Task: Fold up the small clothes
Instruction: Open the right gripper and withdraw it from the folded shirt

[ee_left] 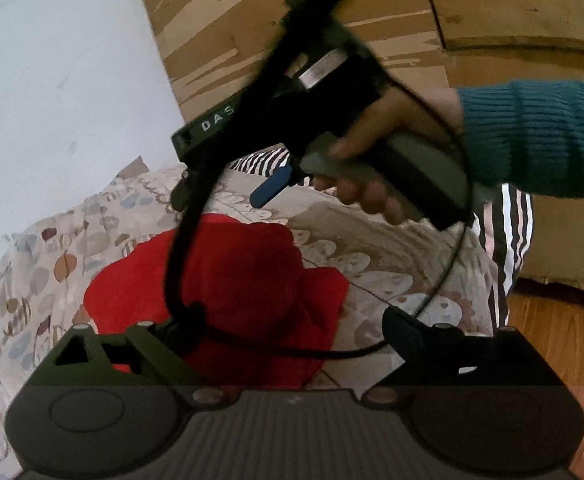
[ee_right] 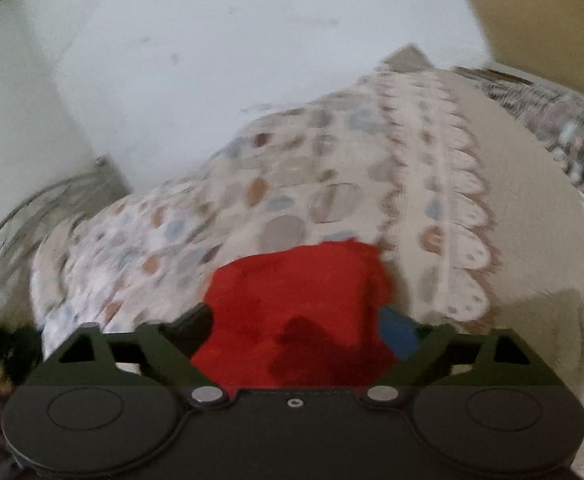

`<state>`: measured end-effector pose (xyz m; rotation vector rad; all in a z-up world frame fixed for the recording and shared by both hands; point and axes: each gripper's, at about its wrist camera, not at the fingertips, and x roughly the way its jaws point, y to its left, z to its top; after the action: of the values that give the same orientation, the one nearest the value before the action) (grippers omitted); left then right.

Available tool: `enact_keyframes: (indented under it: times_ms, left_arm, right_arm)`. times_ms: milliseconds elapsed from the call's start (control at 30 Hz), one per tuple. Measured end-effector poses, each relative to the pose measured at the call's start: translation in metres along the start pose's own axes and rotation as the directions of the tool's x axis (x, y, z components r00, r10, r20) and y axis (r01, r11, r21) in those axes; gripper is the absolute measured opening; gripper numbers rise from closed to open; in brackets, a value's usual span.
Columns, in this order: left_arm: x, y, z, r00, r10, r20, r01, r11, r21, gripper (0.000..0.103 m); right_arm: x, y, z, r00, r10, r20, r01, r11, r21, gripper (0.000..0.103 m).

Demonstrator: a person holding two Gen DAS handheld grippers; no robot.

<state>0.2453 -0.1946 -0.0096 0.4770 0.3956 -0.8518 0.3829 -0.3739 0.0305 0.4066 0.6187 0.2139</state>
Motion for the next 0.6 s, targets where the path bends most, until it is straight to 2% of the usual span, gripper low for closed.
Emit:
enact_keyframes:
  times_ms: [133,300,467,600]
  left_arm:
    - [-0.002,0.003,0.002,1.000,-0.020,-0.001,0.020,0.999,-0.033,0.096]
    - [-0.011,-0.007,-0.005,1.000,-0.023,-0.004,0.023,1.000,0.018,0.096]
    - [-0.024,-0.014,-0.013,1.000,0.013,0.005,-0.013,0.998,0.067,0.097]
    - [-0.037,-0.013,-0.028,0.997,0.067,-0.040,-0.063,0.994,0.086,0.097]
  right_arm:
    - [0.001,0.022,-0.010,0.997,-0.006,-0.083,-0.006,0.989,-0.149,0.098]
    - [0.006,0.024,-0.035,0.983,-0.105,-0.153,0.059,0.959,-0.276,0.100]
    - [-0.004,0.008,-0.060,0.987,-0.126,-0.102,0.097,0.963,-0.252,0.102]
    - [-0.008,-0.009,-0.071,0.988,-0.140,-0.056,0.126,0.970,-0.206,0.102]
